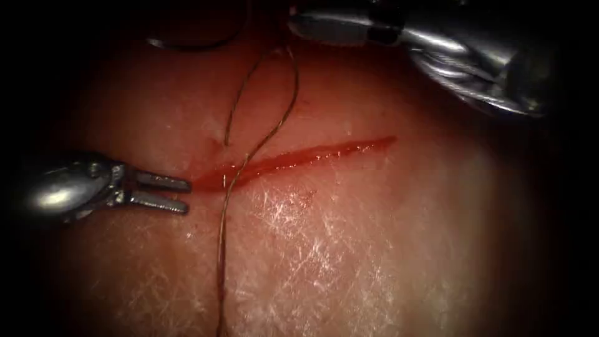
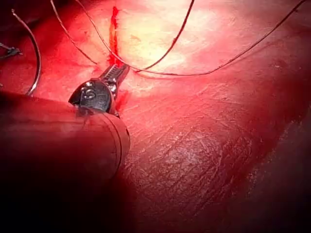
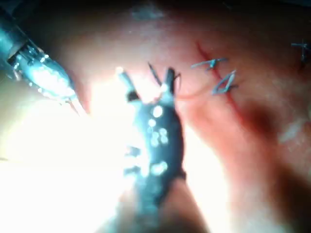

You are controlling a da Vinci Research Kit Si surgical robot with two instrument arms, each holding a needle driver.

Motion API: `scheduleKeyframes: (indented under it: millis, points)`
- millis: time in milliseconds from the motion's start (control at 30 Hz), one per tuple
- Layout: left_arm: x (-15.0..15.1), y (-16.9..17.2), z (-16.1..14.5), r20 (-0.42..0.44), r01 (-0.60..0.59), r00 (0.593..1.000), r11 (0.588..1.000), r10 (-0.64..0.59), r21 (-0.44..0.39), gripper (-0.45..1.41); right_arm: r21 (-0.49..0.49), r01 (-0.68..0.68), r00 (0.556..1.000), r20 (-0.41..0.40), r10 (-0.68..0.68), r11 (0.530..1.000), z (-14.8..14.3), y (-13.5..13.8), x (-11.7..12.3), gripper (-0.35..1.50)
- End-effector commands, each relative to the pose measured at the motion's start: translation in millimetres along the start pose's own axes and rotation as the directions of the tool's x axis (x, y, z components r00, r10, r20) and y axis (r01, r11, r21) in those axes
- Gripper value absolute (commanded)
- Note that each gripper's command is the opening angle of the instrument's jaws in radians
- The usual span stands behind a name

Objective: Wound Closure

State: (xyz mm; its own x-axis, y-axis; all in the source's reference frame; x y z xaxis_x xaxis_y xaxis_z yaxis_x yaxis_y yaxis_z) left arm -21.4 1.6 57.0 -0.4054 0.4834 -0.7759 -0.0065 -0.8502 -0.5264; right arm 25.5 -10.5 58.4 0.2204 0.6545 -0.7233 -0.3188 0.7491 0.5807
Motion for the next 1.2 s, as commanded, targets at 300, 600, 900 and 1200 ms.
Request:
scheduleKeyframes:
  millis: [300,600,900,1200]
  points:
    - [-0.1,0.2,0.5,0.003,0.002,1.0,1.0,-0.002,-0.009,0.09,0.116,-0.001,0.989,0.145,-0.016,0.993,0.9,-6.4,-8.7,1.28]
    - [-0.4,1.8,1.3,0.014,-0.009,1.0,1.0,0.01,-0.02,0.07,0.235,0.06,0.976,0.19,-0.106,0.97,0.4,-11.5,-14.5,1.25]
    - [-3.4,4.3,0.3,0.03,-0.054,0.998,0.998,0.055,-0.039,0.09,0.299,0.091,0.963,0.217,-0.16,0.95,0.3,-13.3,-17.6,1.21]
    - [-0.5,9.6,1.3,-0.05,-0.205,0.978,0.979,0.204,-0.016,0.91,0.243,0.103,0.962,0.223,-0.159,0.964,-0.9,-9.8,-18.8,1.2]
